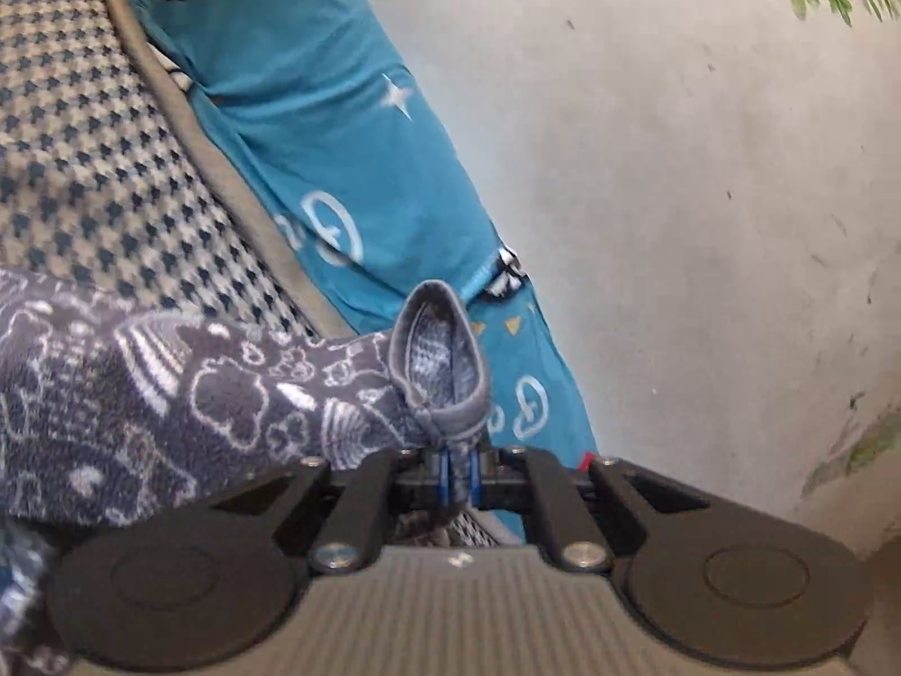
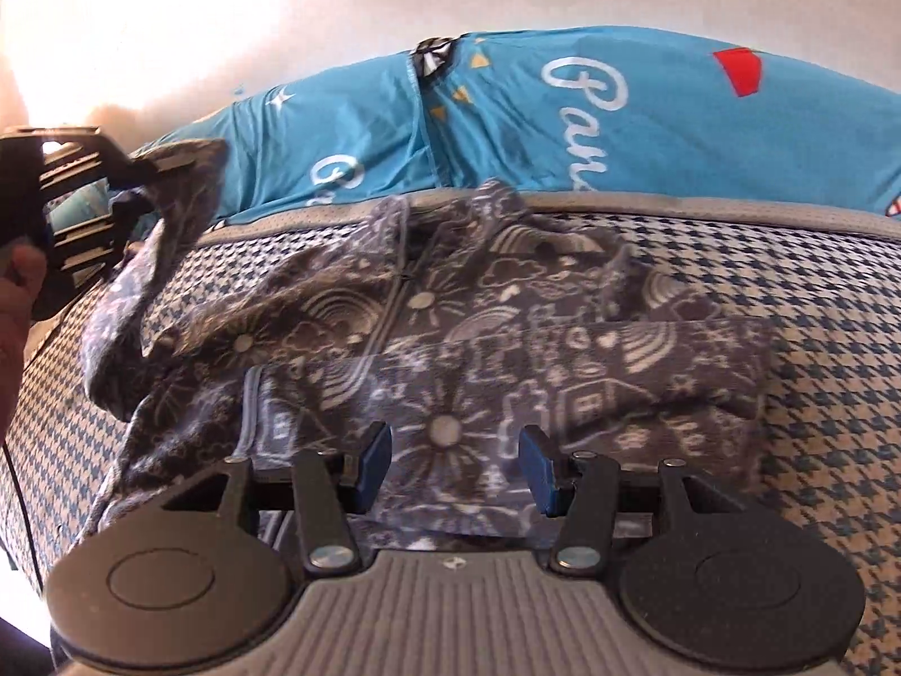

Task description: Fold clothes

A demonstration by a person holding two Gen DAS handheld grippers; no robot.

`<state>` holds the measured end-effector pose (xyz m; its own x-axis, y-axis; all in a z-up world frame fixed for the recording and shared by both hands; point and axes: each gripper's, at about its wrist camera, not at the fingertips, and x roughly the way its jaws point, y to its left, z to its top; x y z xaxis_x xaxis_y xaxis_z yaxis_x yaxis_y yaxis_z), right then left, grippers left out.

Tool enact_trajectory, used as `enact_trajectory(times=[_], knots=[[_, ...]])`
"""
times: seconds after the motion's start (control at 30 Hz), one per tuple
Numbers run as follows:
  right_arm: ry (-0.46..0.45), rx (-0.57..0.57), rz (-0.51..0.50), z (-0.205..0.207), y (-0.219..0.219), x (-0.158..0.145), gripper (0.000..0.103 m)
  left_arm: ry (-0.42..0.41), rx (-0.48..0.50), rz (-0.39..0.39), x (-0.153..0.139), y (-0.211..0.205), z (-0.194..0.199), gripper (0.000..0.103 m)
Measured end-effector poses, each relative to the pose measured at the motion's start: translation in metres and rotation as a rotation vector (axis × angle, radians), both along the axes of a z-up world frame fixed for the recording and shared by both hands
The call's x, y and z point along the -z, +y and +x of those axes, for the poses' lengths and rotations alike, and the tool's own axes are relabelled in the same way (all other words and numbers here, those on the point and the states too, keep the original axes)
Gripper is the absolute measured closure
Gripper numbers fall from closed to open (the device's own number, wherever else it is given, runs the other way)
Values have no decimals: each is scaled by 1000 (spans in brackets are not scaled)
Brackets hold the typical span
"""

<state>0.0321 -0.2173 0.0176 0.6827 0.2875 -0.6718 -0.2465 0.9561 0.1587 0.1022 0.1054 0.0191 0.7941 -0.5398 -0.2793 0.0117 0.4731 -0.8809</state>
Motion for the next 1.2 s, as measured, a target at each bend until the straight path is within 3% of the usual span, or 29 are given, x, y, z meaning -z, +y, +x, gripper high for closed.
enact_trajectory(times=[0.17,0.33,0.43,0.53,0.6,0.73,0.8,0.87,1.07,1.2], knots=[[-31,64,-9,2,-28,-8,54,26,230,57,11,-81,11,97],[-63,115,-20,1,-50,-17,54,131,378,154,44,-119,2,97],[-64,141,-48,1,-57,-18,54,195,467,213,64,-142,-3,90],[-63,161,-79,0,-62,-17,54,259,556,271,84,-165,-9,89],[-64,161,-78,-1,-63,-17,54,249,561,272,84,-164,-14,85],[-68,159,-73,-1,-64,-18,54,217,568,280,79,-164,-24,59],[-65,161,-64,0,-64,-18,54,164,554,324,63,-163,-28,49],[-60,163,-54,1,-64,-17,54,112,531,364,46,-159,-33,29],[-56,162,-17,4,-62,-16,54,30,429,378,7,-134,-43,26],[-60,147,47,6,-59,-17,54,20,301,495,-12,-109,-48,26]])
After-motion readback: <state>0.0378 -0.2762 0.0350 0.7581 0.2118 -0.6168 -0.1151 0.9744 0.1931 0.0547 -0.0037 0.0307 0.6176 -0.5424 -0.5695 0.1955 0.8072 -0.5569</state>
